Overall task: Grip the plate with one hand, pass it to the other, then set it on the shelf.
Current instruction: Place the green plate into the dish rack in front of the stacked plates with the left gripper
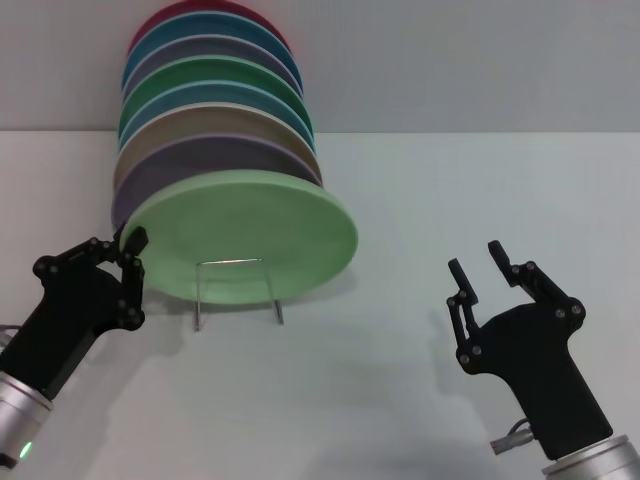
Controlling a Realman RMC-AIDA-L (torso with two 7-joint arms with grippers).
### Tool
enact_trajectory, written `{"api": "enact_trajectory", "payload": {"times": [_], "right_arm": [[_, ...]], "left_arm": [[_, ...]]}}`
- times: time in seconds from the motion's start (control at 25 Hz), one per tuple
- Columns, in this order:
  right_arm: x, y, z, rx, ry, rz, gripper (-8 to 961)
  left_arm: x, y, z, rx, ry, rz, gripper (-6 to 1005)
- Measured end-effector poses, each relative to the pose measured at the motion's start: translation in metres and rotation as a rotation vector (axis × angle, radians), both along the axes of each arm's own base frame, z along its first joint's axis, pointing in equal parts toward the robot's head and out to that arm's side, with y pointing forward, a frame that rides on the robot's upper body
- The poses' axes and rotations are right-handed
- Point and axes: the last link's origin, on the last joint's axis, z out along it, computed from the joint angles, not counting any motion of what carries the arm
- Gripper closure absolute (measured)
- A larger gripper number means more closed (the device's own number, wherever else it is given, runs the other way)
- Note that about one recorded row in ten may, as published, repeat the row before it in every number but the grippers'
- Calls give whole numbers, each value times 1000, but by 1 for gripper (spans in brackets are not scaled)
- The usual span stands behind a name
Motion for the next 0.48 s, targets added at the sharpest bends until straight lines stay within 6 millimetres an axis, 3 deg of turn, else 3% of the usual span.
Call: {"api": "enact_trajectory", "payload": {"times": [0.48], "right_arm": [[0, 1, 0, -1, -2, 4, 619]], "left_arm": [[-1, 3, -4, -16, 4, 23, 847]]}}
